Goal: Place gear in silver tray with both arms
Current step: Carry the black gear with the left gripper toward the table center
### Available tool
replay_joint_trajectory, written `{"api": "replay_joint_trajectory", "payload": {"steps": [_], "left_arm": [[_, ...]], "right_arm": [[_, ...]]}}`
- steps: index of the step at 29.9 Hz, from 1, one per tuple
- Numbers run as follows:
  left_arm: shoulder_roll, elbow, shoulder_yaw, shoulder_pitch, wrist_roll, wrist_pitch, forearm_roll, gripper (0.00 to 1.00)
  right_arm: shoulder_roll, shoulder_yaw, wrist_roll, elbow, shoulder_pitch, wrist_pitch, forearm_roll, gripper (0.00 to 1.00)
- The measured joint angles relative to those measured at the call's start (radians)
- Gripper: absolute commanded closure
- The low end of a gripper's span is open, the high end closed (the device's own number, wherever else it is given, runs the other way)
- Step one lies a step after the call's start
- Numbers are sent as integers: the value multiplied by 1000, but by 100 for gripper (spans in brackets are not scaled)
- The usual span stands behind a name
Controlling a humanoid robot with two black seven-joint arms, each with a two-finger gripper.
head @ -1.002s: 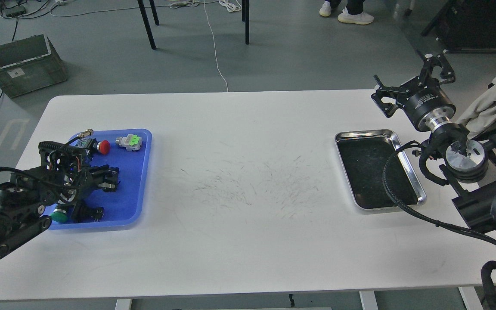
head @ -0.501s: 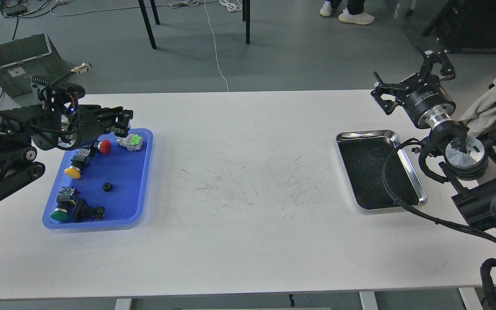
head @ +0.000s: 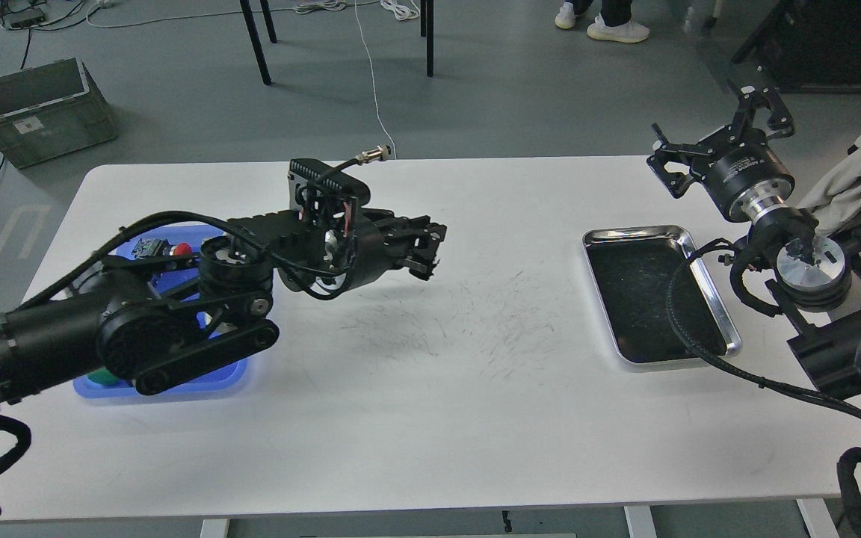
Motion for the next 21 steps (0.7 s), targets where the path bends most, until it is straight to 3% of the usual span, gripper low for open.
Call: {"api": "replay_joint_trajectory", "payload": {"steps": [4,7,15,21], "left_arm": [[-179,113,2,15,12,2,7,95],[-247,186,3,32,13,3,10,95],[-261,266,68,66,16,7,8,94],[-261,206,100,75,34,4,9,93]], "right_arm": [[0,-4,0,0,-1,0,0,1],[0,-4,0,-1,-2,0,0,1],[0,-5,0,-9,-3,0,0,1],[0,-5,0,-9,-4,0,0,1]]}}
